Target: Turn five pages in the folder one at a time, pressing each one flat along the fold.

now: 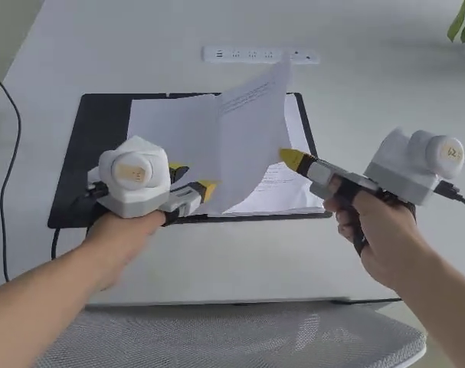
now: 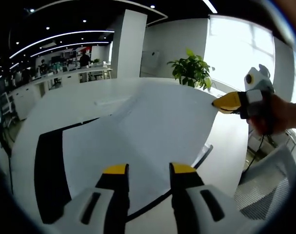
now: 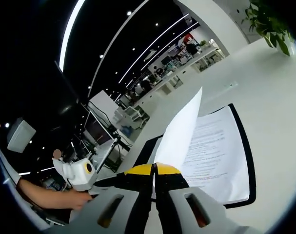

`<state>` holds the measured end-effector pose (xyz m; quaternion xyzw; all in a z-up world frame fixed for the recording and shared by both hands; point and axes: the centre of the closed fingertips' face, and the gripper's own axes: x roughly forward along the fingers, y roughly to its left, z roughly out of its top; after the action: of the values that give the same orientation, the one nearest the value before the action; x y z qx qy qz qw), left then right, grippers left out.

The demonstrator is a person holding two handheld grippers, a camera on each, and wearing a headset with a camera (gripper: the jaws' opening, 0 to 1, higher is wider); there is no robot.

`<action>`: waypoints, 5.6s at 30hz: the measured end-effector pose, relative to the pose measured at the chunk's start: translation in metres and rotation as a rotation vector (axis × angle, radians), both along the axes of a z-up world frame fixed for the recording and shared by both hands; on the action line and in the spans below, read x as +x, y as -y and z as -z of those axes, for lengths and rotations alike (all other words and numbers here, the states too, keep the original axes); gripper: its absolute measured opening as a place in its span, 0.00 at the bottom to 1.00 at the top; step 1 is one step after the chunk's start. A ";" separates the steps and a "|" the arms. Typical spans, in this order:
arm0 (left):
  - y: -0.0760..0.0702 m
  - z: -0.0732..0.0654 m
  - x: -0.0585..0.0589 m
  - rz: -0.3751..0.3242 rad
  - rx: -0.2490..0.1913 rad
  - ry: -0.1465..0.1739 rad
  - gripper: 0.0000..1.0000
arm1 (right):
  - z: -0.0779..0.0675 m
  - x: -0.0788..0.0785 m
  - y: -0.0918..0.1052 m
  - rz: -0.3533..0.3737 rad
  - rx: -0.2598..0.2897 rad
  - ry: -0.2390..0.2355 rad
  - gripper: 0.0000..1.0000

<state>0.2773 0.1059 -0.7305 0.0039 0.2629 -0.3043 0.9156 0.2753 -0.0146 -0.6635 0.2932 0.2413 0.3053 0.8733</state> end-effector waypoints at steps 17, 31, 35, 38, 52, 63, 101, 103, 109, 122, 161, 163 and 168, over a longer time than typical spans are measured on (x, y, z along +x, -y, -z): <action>-0.089 -0.038 -0.039 -0.074 0.019 0.018 0.30 | -0.012 -0.010 -0.115 -0.202 -0.022 0.039 0.00; -0.148 -0.044 -0.065 -0.144 0.030 0.006 0.28 | 0.038 -0.012 -0.179 -0.302 -0.112 -0.034 0.00; -0.161 -0.044 -0.071 -0.170 0.020 0.000 0.27 | 0.059 -0.012 -0.190 -0.311 -0.140 -0.074 0.00; -0.170 -0.042 -0.074 -0.183 0.015 -0.007 0.27 | 0.074 -0.012 -0.198 -0.321 -0.157 -0.105 0.00; -0.195 -0.028 -0.096 -0.238 0.007 -0.042 0.25 | 0.107 -0.026 -0.231 -0.381 -0.216 -0.179 0.00; -0.203 -0.021 -0.107 -0.266 -0.007 -0.065 0.24 | 0.147 -0.012 -0.234 -0.395 -0.238 -0.249 0.00; -0.116 0.052 -0.011 -0.110 -0.055 -0.022 0.12 | 0.065 0.033 -0.143 -0.166 0.054 -0.140 0.10; -0.108 0.056 -0.008 -0.086 -0.037 -0.001 0.11 | 0.069 0.038 -0.135 -0.159 0.048 -0.141 0.10; -0.101 0.076 -0.013 -0.072 0.036 -0.041 0.11 | 0.085 0.059 -0.120 -0.153 0.046 -0.165 0.11; -0.109 0.081 -0.009 -0.097 0.055 -0.017 0.06 | 0.092 0.087 -0.118 -0.148 0.037 -0.174 0.11; -0.111 0.085 -0.006 -0.100 0.068 0.002 0.05 | 0.140 0.211 -0.104 -0.015 0.214 -0.396 0.00; -0.111 0.086 -0.006 -0.097 0.071 0.004 0.05 | 0.142 0.218 -0.103 0.010 0.235 -0.407 0.00; -0.110 0.086 -0.006 -0.092 0.078 0.002 0.06 | 0.142 0.237 -0.101 0.059 0.279 -0.409 0.00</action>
<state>0.2710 0.2160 -0.8161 0.0280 0.2734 -0.2512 0.9281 0.5127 0.0863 -0.8050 0.4737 0.3600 0.2442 0.7658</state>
